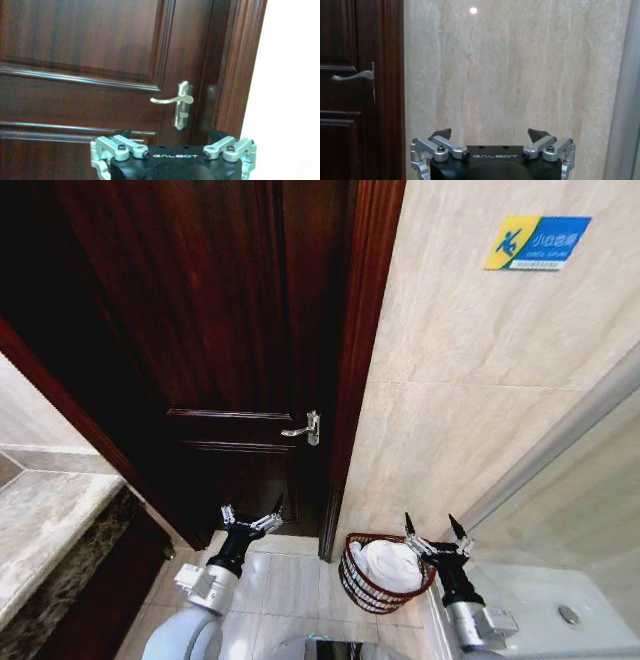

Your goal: Discard the used towel into the hamper.

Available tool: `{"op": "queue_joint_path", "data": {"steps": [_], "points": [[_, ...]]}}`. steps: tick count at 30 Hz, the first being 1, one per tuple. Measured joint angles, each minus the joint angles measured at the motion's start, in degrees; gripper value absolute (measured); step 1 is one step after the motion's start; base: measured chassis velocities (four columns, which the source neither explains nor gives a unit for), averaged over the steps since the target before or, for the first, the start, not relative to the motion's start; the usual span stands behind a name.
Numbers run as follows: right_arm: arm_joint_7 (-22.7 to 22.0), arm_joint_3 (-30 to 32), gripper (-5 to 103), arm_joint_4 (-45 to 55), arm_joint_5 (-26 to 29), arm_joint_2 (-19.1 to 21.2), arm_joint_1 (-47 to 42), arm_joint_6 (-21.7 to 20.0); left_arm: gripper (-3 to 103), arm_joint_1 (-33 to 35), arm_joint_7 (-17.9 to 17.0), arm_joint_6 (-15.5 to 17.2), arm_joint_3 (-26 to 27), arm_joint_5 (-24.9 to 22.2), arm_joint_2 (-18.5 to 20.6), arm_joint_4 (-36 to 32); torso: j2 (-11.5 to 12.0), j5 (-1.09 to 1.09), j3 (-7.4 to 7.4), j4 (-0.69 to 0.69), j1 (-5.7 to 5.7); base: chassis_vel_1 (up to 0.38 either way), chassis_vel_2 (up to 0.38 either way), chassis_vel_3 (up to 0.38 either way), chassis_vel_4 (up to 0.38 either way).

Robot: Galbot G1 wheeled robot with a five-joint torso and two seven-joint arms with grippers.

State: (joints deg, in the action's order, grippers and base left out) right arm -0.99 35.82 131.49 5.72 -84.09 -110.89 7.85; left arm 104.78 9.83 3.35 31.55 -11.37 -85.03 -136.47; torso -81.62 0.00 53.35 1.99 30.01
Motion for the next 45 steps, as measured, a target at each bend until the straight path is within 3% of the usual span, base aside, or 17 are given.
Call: {"op": "queue_joint_path", "data": {"steps": [45], "points": [[0.00,0.00,100,0.00,0.00,0.00,0.00,0.00,100,0.00,0.00,0.00,0.00,0.00,0.00,0.00,0.01,-0.01,-0.01,-0.01,-0.01,0.028,-0.031,-0.030,0.030]]}}
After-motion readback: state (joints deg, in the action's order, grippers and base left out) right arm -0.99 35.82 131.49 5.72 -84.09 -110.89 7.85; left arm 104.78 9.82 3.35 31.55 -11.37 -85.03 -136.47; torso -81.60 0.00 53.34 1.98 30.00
